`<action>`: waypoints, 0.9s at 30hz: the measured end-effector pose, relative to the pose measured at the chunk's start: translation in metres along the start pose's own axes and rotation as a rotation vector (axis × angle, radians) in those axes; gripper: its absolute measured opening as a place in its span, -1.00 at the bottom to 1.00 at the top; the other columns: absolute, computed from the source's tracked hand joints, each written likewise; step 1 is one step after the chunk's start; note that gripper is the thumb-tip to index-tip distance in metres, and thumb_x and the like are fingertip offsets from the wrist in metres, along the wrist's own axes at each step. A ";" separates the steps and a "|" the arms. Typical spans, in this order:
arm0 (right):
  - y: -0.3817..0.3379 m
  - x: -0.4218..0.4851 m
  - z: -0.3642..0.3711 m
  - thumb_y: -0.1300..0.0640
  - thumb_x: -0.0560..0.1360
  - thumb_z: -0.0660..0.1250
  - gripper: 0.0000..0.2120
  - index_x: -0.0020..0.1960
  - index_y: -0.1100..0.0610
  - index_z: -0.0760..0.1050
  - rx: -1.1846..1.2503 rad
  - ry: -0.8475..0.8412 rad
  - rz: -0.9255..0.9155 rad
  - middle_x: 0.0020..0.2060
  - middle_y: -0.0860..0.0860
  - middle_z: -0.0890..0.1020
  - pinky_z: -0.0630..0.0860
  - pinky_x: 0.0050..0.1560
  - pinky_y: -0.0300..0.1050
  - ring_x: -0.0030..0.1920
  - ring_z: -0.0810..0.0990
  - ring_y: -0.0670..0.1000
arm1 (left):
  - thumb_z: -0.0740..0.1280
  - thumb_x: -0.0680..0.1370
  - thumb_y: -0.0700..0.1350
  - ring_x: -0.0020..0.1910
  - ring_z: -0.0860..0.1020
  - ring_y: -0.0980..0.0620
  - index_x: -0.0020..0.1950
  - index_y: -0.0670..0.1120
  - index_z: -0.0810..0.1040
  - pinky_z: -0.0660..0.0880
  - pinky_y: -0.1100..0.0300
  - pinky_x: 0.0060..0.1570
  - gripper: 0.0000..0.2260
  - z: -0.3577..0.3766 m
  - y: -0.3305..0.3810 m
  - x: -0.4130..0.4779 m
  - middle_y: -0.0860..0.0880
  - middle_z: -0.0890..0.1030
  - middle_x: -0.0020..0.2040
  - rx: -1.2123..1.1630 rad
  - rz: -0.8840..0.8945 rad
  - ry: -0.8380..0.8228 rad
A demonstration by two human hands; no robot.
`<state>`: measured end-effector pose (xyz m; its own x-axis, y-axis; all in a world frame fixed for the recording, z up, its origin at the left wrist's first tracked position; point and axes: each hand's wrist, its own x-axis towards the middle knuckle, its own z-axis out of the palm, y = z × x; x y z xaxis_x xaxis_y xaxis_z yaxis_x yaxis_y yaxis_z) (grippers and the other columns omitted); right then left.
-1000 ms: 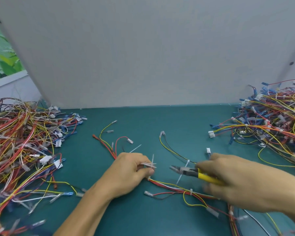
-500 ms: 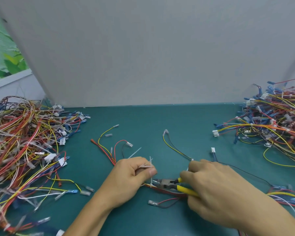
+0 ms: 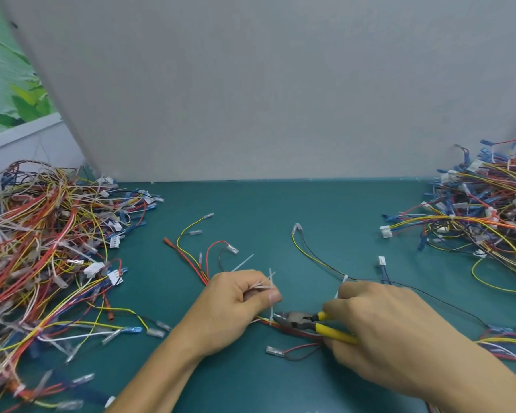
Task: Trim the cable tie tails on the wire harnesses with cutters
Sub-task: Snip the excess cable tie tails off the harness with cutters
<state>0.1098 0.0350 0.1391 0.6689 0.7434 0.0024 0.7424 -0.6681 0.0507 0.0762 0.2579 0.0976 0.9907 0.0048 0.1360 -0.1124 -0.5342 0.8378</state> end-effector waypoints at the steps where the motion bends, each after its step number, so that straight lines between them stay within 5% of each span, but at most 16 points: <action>1: -0.002 0.000 0.000 -0.22 0.52 0.01 -0.64 0.03 0.01 0.40 -0.003 -0.016 -0.002 -0.09 -0.06 0.40 0.30 -0.29 -0.09 -0.03 0.49 0.05 | 0.39 0.53 -0.07 -0.42 0.28 0.17 -0.24 -0.07 0.59 0.27 0.36 -0.36 -0.84 0.000 0.000 0.000 0.12 0.37 -0.45 0.001 0.001 0.001; 5: -0.004 0.002 0.001 -0.20 0.53 0.02 -0.68 0.00 0.00 0.39 -0.014 -0.052 0.007 -0.14 -0.06 0.34 0.05 -0.44 -0.17 -0.05 0.46 0.05 | 0.34 0.44 0.06 -0.40 0.28 0.14 -0.23 -0.08 0.59 0.27 0.32 -0.35 -0.79 0.001 0.000 0.000 0.08 0.36 -0.42 -0.012 0.001 0.007; 9: -0.004 0.003 0.001 -0.19 0.54 0.02 -0.71 -0.06 0.01 0.34 -0.036 -0.048 0.008 -0.14 -0.04 0.35 0.01 -0.45 -0.13 -0.16 0.37 0.07 | 0.35 0.44 0.06 -0.40 0.27 0.13 -0.23 -0.10 0.58 0.25 0.30 -0.37 -0.77 0.001 -0.001 0.000 0.08 0.33 -0.43 -0.012 0.007 0.009; 19: -0.006 0.004 0.004 -0.09 0.56 0.05 -0.79 -0.04 0.02 0.34 -0.015 -0.070 -0.006 -0.14 -0.03 0.36 0.22 -0.31 -0.05 -0.17 0.36 0.12 | 0.34 0.42 0.08 -0.42 0.25 0.11 -0.23 -0.17 0.55 0.26 0.27 -0.37 -0.71 0.002 -0.001 0.002 0.09 0.30 -0.45 0.002 -0.010 0.006; 27: -0.007 0.005 0.006 -0.02 0.56 0.06 -0.82 0.00 0.05 0.36 -0.034 -0.084 -0.010 -0.11 -0.02 0.38 0.19 -0.29 -0.03 -0.13 0.42 0.17 | 0.34 0.42 0.07 -0.42 0.26 0.13 -0.23 -0.18 0.55 0.26 0.30 -0.38 -0.70 0.002 0.001 0.002 0.09 0.32 -0.44 -0.001 -0.015 0.001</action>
<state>0.1082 0.0427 0.1332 0.6636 0.7436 -0.0820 0.7480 -0.6583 0.0842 0.0779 0.2558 0.0976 0.9923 0.0135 0.1233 -0.0972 -0.5332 0.8404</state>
